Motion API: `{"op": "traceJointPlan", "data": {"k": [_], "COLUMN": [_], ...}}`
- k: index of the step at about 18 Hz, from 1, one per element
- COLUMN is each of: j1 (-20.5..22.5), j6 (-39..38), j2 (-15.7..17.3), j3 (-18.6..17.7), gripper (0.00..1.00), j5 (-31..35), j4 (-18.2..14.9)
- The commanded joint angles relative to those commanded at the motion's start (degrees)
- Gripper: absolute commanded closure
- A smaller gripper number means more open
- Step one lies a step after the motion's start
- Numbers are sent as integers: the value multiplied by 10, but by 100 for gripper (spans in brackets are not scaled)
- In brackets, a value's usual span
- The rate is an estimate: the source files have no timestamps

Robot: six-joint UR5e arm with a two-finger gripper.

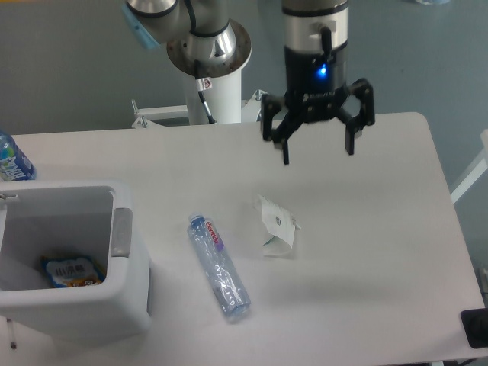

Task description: Open the trash can

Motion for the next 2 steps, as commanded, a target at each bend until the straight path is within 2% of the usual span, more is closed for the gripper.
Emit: {"op": "traceJointPlan", "data": {"k": [2], "j1": [3], "j6": [30], "j2": [6], "j3": [-11], "gripper": [0], "j5": [13], "j4": [-1]}}
